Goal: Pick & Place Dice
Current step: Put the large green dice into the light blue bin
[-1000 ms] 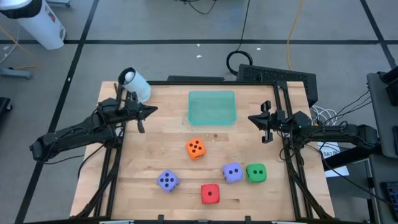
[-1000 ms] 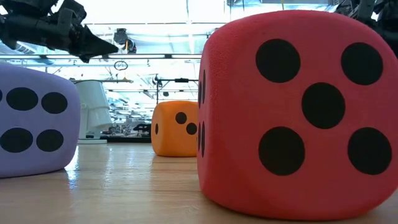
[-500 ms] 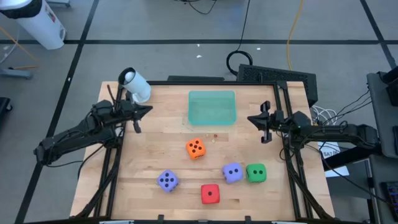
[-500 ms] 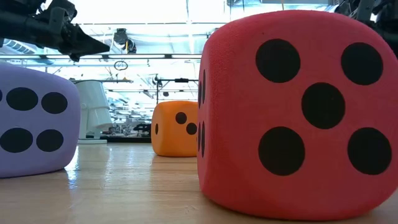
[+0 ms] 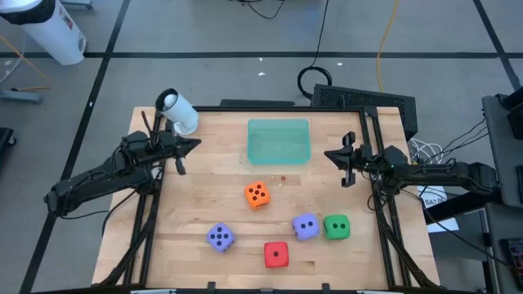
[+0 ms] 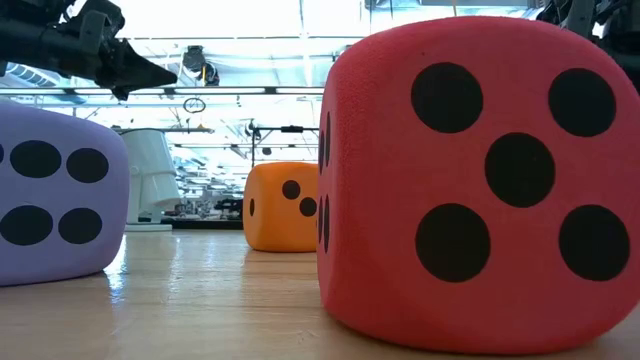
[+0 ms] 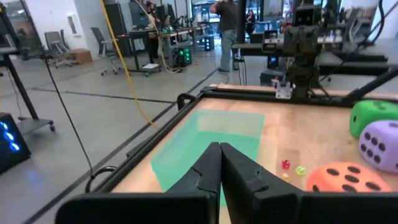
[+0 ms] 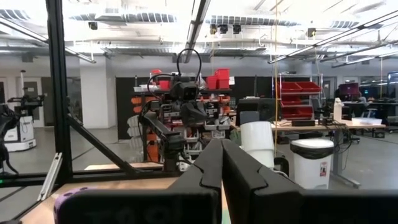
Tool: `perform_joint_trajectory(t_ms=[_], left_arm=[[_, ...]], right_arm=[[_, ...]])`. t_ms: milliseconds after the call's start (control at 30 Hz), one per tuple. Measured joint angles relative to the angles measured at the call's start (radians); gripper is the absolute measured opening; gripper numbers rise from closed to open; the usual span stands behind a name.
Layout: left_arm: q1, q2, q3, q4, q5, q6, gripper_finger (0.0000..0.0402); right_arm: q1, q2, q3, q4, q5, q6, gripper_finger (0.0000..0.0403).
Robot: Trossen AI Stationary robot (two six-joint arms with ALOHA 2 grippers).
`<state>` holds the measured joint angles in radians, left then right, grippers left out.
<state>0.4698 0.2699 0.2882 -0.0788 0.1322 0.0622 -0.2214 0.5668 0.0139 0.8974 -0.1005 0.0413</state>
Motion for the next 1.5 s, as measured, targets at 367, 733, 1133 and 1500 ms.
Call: perform_joint_trajectory(t_ms=[367, 733, 1133, 1500], left_arm=[[0.000, 0.000, 0.000, 0.022, 0.000, -0.014, 0.0019], [-0.001, 0.000, 0.000, 0.029, -0.002, -0.014, 0.0019], [-0.001, 0.001, 0.000, 0.006, -0.003, 0.006, 0.0019], [-0.001, 0.005, 0.000, 0.007, -0.002, 0.003, 0.0019]], right_arm=[[0.000, 0.036, 0.000, 0.000, 0.000, -0.032, 0.0000], [0.157, 0.183, 0.198, -0.179, 0.204, -0.158, 0.0000], [0.425, 0.357, 0.531, -0.598, 0.613, -0.260, 0.0000], [0.545, 0.569, 1.163, -1.583, 0.751, 0.154, 0.0021]])
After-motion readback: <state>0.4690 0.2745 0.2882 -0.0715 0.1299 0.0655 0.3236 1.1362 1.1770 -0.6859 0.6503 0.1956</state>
